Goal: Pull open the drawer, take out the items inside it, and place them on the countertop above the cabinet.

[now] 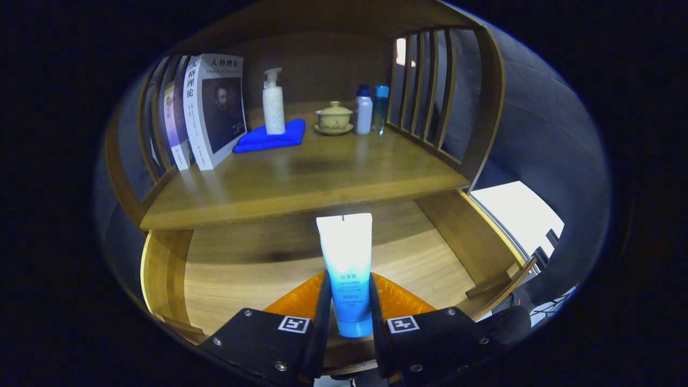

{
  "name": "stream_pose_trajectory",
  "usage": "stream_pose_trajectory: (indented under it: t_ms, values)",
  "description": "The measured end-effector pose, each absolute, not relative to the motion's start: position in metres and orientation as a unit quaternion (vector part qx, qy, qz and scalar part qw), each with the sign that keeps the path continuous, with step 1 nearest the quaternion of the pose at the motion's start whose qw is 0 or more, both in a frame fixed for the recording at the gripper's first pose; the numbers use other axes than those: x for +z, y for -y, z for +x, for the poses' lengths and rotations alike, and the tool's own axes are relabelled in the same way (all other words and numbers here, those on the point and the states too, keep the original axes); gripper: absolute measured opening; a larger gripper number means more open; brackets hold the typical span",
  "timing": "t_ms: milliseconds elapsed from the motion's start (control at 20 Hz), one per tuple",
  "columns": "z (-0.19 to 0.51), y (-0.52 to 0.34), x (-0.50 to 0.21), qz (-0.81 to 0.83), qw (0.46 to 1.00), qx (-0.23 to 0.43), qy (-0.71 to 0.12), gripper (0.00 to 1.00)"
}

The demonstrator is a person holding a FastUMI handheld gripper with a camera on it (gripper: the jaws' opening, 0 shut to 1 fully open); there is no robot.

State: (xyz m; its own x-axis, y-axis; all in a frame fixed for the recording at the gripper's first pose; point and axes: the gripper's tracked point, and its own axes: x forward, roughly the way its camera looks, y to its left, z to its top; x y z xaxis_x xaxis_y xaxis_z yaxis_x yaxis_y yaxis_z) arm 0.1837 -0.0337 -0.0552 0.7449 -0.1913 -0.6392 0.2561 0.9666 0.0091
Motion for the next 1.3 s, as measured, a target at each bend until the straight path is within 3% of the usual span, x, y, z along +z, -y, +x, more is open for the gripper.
stream_pose_trajectory:
  t_ms: [800,1300]
  values:
    - [0.258,0.049,0.015,0.029,0.961,-0.104,-0.255,0.38]
    - [0.323,0.026,0.009,0.037,0.961,-0.049,-0.269,0.38]
